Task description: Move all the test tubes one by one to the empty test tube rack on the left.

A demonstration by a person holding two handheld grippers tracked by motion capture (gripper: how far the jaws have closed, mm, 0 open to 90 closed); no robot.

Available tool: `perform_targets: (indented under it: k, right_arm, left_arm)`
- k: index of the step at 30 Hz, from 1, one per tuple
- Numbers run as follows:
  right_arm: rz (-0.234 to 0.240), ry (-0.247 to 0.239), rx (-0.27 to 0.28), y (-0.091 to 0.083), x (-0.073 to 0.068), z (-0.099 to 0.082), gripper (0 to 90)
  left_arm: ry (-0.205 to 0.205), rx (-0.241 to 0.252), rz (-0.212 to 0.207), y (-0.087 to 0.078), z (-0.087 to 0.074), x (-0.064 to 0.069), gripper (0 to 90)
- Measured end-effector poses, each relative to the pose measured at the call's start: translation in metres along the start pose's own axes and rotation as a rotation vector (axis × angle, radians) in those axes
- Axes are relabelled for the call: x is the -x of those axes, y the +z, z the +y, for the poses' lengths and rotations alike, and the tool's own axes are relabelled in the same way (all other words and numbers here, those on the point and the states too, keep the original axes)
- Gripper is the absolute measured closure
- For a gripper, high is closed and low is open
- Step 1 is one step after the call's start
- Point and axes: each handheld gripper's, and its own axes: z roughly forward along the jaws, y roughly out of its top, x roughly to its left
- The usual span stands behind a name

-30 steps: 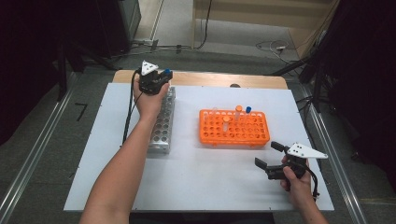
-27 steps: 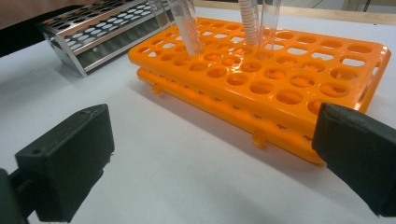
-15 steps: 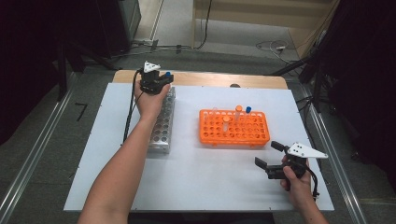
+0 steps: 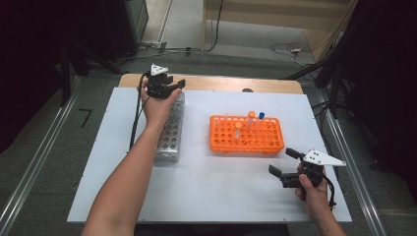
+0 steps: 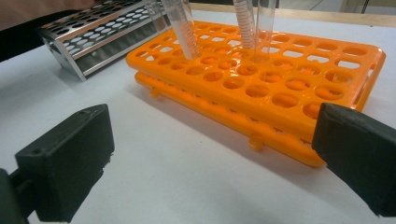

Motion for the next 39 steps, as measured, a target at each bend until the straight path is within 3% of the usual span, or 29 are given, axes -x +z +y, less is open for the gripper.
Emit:
perform_targets:
  k: [4, 9, 13, 22, 28, 32, 39]
  right_arm:
    - [0.003, 0.004, 0.002, 0.002, 0.002, 0.002, 0.0]
    - [-0.01, 0.007, 0.011, 0.005, 0.005, 0.005, 0.0]
    - [-0.006, 0.026, 0.019, 0.008, 0.006, 0.009, 0.0]
    - [-0.03, 0.043, 0.015, 0.022, 0.005, 0.02, 0.0]
    - [-0.05, 0.043, 0.008, 0.034, 0.007, 0.03, 0.0]
    - [-0.064, 0.047, 0.023, 0.041, 0.012, 0.038, 2.2]
    - [-0.088, 0.05, 0.011, 0.054, 0.017, 0.048, 5.6]
  left_arm:
    - [-0.027, 0.013, -0.031, -0.013, -0.001, 0.0, 27.4]
    - [-0.036, 0.003, -0.053, -0.03, -0.008, 0.004, 11.8]
    - [-0.033, -0.012, -0.098, -0.042, -0.016, 0.008, 2.4]
    - [-0.013, 0.005, -0.18, -0.071, -0.028, 0.024, 0.0]
    - [0.028, 0.001, -0.208, -0.088, -0.039, 0.04, 0.0]
    - [0.035, 0.009, -0.239, -0.101, -0.049, 0.051, 0.0]
    - [0.04, 0.019, -0.258, -0.121, -0.069, 0.062, 0.0]
